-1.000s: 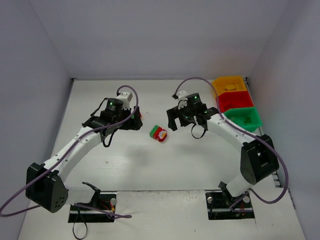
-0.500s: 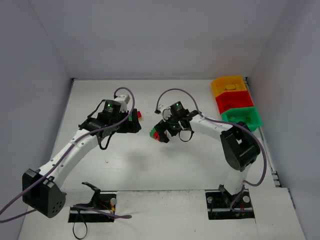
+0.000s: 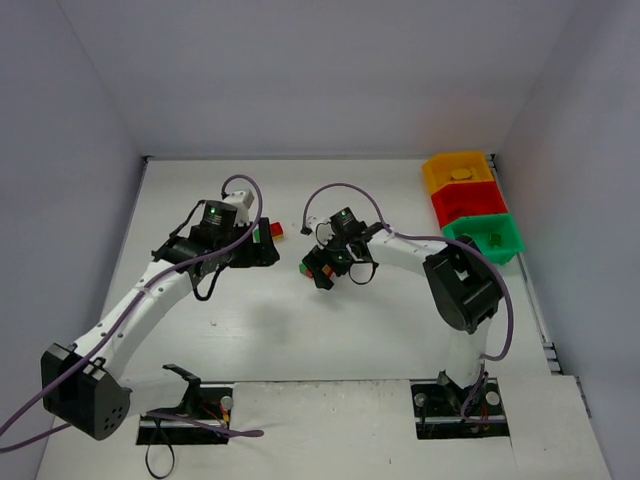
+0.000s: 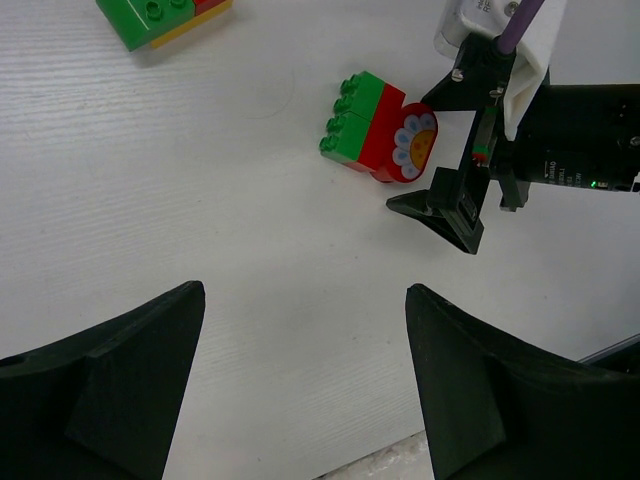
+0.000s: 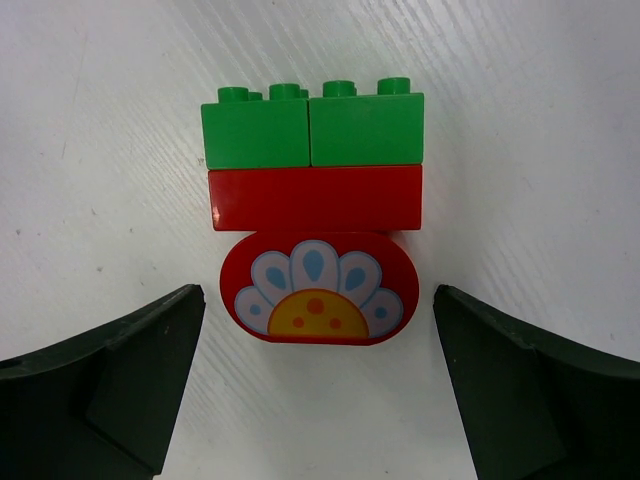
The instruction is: Sort the legos into containers by color
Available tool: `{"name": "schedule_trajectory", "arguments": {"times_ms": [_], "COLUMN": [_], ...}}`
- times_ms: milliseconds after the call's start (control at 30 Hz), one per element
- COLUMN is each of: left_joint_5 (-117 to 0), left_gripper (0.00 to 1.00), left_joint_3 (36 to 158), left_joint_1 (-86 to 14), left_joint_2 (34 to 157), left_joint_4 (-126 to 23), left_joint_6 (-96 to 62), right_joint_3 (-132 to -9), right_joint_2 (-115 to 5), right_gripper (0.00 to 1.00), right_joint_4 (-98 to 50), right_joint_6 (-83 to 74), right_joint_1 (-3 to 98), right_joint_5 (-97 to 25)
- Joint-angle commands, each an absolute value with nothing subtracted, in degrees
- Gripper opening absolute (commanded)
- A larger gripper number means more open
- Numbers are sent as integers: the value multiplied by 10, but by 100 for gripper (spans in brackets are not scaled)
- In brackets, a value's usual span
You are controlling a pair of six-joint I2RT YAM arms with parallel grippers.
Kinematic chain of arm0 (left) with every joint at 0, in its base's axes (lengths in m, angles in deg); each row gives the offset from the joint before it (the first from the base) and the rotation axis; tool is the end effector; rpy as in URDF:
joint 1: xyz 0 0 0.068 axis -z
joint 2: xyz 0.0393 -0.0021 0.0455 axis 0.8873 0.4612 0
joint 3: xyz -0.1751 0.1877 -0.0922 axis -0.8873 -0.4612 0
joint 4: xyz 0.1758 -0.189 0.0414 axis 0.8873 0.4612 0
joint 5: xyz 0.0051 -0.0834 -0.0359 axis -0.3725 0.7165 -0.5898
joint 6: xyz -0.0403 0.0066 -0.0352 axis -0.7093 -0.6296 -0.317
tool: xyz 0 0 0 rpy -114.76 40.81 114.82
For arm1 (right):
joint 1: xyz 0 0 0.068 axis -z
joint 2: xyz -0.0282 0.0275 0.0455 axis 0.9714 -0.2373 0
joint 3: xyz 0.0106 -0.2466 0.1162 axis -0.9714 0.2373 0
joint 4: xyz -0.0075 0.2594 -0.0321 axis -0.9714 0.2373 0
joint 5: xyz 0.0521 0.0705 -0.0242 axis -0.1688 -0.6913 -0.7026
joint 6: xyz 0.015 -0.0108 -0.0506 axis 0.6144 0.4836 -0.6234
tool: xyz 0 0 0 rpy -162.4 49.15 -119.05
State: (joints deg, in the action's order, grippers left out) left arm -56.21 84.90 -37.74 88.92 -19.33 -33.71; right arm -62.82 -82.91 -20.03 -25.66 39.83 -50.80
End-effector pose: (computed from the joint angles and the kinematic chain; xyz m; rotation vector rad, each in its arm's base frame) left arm 0.2328 -0.1148 0.3149 0.0273 2.3274 -0.6975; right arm 0.3180 0.2514 0.1708 -1.1877 2.0644 0.6392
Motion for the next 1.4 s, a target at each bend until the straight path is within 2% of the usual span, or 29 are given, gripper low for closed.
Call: {"name": "schedule_trajectory", "arguments": {"times_ms": [0,167,367,467,500,567,600,700,1067,1367], "left_joint_5": [-547,-536,-536,-533,-531,-523,-521,-504,-426,-374], "left_gripper": [75,75,75,75,75,75,75,75,75,75], "left_joint_3": [859,863,862,863,861,860,860,865,892,907], "left_joint_1": [-383,-384,-384,-384,-384,-384,-384,-383,-384,-384], "left_joint_2": [890,902,909,912,914,916,918,924,940,931], "left_joint_4": [-205,-204,-205,-205,-207,-211,-213,-216,-261,-318], "left_joint_6": [-352,-357,-367,-374,-375,-382,-383,-396,-432,-438], "right_joint_3": [-655,-657,-656,-652,-649,-646,-644,-638,-627,-631], "right_joint_2": [-828,-834,-842,-834,-827,-818,-807,-771,-625,-596], "right_gripper": [93,87,74,60,48,31,14,1,0,0], "right_joint_4": [-211,-211,-211,-212,-212,-212,-213,-213,-214,-214], "right_joint_6": [-268,-274,-276,-280,-282,-285,-286,-291,-286,-273], "right_joint_1": [393,386,382,382,383,383,382,380,358,337], "right_joint_5": [-500,-492,-483,-487,-487,-487,-489,-502,-562,-584]}}
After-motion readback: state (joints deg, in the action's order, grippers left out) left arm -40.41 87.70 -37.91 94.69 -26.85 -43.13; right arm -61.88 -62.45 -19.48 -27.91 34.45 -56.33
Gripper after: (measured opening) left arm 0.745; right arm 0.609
